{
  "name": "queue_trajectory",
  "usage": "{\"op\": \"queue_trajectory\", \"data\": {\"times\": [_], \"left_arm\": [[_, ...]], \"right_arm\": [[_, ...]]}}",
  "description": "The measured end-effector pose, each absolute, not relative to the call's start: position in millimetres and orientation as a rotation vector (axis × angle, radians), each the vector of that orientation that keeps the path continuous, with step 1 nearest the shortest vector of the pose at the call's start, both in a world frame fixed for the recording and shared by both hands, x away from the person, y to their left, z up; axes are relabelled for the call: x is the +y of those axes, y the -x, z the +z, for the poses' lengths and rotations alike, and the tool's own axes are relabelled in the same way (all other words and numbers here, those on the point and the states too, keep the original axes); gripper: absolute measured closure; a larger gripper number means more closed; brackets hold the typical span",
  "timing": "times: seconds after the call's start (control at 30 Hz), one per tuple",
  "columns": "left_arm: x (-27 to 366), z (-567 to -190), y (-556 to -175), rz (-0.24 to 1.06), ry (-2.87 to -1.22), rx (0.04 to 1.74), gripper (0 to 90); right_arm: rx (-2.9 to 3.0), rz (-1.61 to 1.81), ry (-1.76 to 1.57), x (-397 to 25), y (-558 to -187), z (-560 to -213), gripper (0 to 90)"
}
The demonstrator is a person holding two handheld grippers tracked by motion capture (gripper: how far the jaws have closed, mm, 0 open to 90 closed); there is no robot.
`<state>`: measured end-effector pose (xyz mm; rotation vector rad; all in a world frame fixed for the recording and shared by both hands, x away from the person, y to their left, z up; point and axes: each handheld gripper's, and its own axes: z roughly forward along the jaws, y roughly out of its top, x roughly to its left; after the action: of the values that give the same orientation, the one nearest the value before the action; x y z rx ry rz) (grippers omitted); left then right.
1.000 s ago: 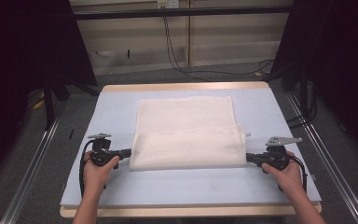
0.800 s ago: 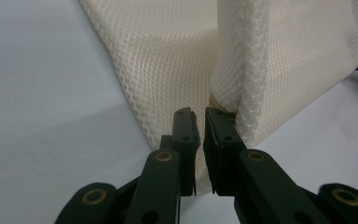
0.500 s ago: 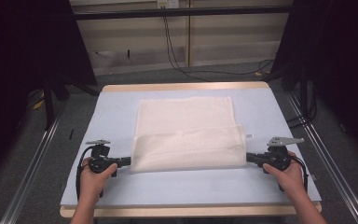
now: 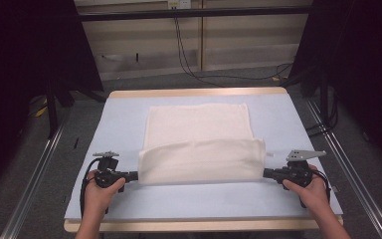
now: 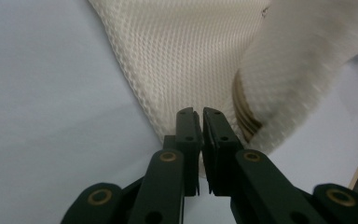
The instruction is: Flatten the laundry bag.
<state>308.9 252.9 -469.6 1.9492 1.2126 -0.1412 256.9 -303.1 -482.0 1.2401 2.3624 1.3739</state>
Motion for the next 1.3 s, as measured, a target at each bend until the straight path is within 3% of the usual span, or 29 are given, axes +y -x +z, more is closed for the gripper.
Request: {"op": "queue_trajectory", "data": {"times": [0.3, 0.53, 0.87, 1.1, 1.3], "left_arm": [[252, -471, -309, -0.102, -1.981, 1.233, 80.3], [252, -475, -312, -0.018, -2.004, 1.253, 69.5], [246, -474, -311, 0.012, -2.005, 1.255, 62.5], [239, -474, -311, 0.010, -2.012, 1.258, 65.1], [235, -473, -314, 0.032, -2.041, 1.277, 78.9]], "right_arm": [[2.410, 1.322, -1.230, -300, -255, -486, 86.9], [2.402, 1.290, -1.265, -297, -256, -487, 81.8], [2.371, 1.248, -1.320, -296, -255, -486, 74.1], [2.367, 1.251, -1.340, -295, -256, -487, 72.3], [2.383, 1.252, -1.345, -289, -257, -486, 79.8]]}}
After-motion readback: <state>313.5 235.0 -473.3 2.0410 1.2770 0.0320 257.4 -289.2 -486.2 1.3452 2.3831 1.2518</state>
